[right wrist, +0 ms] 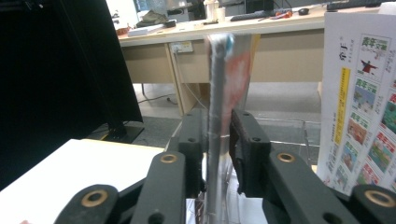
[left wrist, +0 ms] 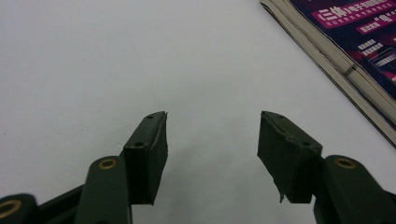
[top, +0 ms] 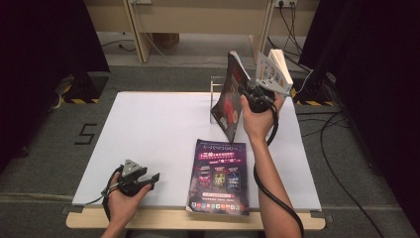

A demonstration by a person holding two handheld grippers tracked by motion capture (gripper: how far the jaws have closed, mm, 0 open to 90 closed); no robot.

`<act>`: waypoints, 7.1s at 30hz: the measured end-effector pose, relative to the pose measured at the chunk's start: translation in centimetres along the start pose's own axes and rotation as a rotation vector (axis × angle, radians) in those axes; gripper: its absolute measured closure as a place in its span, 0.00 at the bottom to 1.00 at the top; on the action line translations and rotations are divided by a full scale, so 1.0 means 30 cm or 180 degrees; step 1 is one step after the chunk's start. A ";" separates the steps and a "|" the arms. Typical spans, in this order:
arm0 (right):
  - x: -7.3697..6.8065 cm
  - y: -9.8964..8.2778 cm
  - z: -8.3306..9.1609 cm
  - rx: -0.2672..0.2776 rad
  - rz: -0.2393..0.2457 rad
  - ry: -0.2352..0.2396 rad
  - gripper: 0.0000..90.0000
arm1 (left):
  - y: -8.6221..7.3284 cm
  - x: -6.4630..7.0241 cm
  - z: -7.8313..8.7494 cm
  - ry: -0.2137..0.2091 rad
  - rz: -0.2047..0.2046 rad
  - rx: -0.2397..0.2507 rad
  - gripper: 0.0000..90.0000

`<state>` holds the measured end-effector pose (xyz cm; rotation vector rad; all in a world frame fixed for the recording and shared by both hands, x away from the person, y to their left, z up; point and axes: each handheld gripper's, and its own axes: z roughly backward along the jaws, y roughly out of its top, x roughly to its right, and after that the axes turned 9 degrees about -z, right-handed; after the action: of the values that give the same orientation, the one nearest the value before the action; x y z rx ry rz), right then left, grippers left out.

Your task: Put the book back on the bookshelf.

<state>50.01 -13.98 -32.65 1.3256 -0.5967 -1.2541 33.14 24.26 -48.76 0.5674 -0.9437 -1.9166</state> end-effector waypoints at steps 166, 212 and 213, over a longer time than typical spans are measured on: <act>-0.071 0.040 -0.092 0.0015 0.0096 -0.0252 0.77 | -0.004 -0.002 -0.001 -0.0041 0.0026 0.0003 0.48; -0.071 0.074 -0.102 0.0224 0.0094 -0.0134 0.97 | -0.006 -0.009 -0.002 -0.0037 0.0042 0.0010 0.48; -0.071 0.076 -0.104 0.0248 0.0108 -0.0138 0.97 | -0.006 -0.009 -0.003 -0.0037 0.0045 0.0012 0.48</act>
<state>52.91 -11.36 -30.61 1.3499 -0.7021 -1.2452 33.22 24.52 -48.95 0.5510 -0.9566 -1.9077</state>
